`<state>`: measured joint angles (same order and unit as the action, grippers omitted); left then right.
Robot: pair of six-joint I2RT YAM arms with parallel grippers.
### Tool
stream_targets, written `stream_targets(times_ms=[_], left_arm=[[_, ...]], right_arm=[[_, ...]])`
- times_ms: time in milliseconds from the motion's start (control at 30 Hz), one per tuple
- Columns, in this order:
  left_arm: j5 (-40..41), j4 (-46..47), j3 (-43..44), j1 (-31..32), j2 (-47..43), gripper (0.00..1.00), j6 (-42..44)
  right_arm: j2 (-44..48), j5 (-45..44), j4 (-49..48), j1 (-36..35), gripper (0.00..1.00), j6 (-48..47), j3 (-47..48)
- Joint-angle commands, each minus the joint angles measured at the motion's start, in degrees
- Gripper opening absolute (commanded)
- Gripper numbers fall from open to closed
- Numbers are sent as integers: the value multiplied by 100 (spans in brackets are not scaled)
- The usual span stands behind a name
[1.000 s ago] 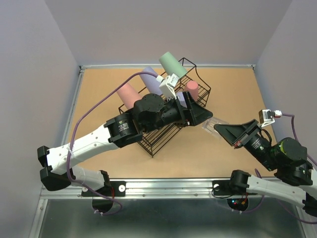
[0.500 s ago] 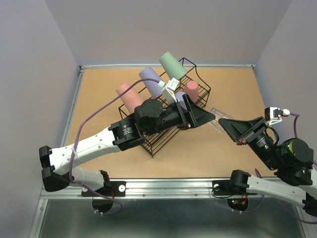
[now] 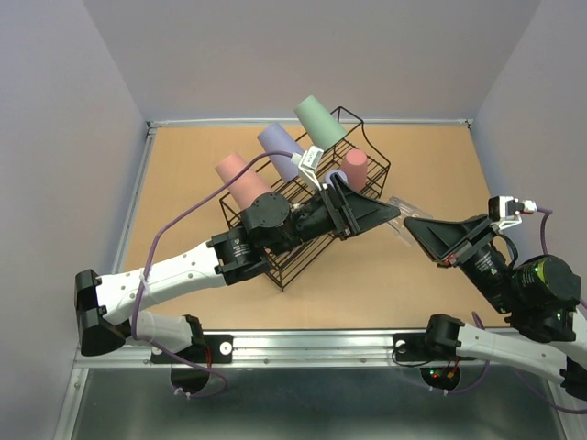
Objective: Load the cups into the dish rack
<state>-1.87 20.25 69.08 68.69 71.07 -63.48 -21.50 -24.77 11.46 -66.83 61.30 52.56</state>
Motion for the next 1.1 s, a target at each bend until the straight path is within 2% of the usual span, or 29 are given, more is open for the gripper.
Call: stream_targets(times_ms=[0, 533, 600, 667, 733, 833, 867, 933, 967, 1067], left_arm=[[-50, 779, 9, 31, -225, 76, -33], [-42, 787, -17, 84, -58, 75, 20], [-24, 787, -26, 92, -49, 72, 20], [2, 787, -35, 84, -49, 62, 38], [11, 787, -26, 84, -49, 56, 47], [46, 787, -43, 84, -49, 37, 64], [64, 787, -52, 84, -49, 19, 64], [108, 787, -44, 92, -49, 3, 55], [125, 770, -61, 84, -58, 0, 64], [134, 761, -70, 84, -84, 0, 90]], right_arm=[[49, 96, -443, -32, 0, 5, -114], [14, 254, -531, -23, 1, 102, -254], [5, 271, -540, -32, 1, 110, -263], [-4, 271, -557, -23, 0, 119, -281], [5, 263, -557, -23, 0, 128, -298], [-4, 289, -566, -23, 0, 137, -316], [-12, 298, -566, -23, 0, 137, -316], [-30, 324, -558, -23, 0, 137, -334], [-30, 359, -566, -32, 0, 137, -342], [22, 368, -558, -32, 1, 119, -404]])
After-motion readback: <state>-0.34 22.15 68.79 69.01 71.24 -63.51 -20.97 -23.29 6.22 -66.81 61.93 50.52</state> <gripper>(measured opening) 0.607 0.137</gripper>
